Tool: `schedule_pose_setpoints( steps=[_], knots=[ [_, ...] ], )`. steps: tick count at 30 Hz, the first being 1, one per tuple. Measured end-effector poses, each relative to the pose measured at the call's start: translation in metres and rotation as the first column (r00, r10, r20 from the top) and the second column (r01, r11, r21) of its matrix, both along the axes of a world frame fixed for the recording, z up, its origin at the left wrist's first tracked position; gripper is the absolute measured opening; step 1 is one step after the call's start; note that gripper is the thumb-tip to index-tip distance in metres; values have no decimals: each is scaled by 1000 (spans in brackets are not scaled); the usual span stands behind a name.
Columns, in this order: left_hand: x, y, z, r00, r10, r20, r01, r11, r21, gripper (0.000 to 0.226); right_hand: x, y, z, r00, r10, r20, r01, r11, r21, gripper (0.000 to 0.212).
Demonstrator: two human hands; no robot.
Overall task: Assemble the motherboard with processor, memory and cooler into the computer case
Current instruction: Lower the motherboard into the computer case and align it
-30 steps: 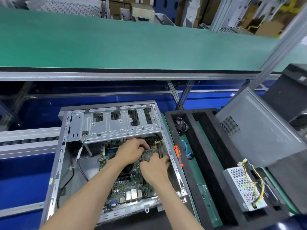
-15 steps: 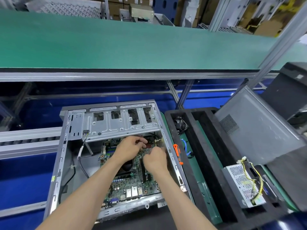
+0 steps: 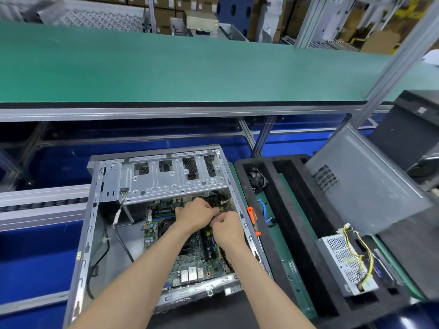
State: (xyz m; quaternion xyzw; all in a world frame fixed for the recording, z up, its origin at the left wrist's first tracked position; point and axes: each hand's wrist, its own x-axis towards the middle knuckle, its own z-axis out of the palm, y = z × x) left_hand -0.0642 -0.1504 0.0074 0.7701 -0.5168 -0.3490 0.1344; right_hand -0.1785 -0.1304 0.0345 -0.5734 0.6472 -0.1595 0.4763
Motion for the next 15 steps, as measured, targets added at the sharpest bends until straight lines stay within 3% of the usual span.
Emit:
schedule_pose_setpoints(
  steps=[3, 6, 12, 15],
  knots=[
    [-6, -4, -4, 993, -19, 118, 11, 997, 72, 34, -1, 2, 1, 1000, 6, 2, -5, 1000, -15, 24],
    [-6, -7, -5, 993, 1, 117, -13, 994, 105, 23, 0, 2, -1, 998, 49, -39, -49, 999, -21, 23],
    [-4, -8, -9, 993, -27, 114, 15, 994, 106, 26, 0, 3, -2, 1000, 27, -10, -26, 999, 30, 20],
    [-11, -9, -8, 982, -12, 188, -15, 990, 143, 25, -4, 4, -2, 999, 51, 11, -51, 998, 41, 20]
  ],
)
